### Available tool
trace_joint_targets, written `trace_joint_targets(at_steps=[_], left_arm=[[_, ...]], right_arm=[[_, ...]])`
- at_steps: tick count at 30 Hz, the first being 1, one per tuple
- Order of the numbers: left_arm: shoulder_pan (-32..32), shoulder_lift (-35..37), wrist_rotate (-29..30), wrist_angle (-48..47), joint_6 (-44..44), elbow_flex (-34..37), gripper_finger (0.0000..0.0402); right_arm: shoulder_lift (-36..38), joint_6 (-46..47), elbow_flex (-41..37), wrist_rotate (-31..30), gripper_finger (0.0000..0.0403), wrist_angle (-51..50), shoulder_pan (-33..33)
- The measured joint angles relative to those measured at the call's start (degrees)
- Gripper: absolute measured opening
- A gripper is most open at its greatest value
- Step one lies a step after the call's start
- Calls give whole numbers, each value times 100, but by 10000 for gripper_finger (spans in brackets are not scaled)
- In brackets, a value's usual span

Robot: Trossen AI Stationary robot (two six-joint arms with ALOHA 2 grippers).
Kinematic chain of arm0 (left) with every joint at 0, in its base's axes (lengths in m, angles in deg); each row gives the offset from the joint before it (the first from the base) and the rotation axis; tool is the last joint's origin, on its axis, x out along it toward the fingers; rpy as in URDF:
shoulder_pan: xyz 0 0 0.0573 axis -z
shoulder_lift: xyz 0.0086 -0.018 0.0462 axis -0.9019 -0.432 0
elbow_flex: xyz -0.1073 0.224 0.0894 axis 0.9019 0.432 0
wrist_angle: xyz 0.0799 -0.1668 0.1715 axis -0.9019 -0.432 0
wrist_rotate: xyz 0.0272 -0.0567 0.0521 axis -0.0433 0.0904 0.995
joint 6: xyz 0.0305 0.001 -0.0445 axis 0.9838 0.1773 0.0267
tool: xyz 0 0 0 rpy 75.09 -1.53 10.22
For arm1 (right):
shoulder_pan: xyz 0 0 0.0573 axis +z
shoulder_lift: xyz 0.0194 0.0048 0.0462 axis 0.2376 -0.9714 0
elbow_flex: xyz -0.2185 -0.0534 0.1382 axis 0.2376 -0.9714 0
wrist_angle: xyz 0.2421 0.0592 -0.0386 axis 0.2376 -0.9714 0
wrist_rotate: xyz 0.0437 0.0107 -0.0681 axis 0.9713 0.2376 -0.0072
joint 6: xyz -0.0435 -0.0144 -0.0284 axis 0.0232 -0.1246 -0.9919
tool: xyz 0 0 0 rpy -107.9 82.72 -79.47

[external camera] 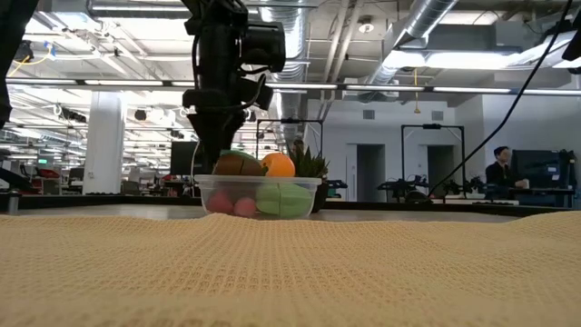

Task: Pick and placing Produce into tupperware
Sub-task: Put the green corn into the transparent bin, then put the pink peach into the transparent bin

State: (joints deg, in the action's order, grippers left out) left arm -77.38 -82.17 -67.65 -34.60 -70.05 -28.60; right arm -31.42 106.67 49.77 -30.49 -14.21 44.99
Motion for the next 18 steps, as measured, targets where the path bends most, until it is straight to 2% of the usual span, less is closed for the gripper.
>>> trace_joint_targets(at_steps=[13,18], left_arm=[[-1,11,2,-413,5,0,343],[-60,11,140,-991,42,0,343]], right_arm=[[0,0,-1,-2,291,-20,0],[0,0,-2,-1,291,-20,-1]])
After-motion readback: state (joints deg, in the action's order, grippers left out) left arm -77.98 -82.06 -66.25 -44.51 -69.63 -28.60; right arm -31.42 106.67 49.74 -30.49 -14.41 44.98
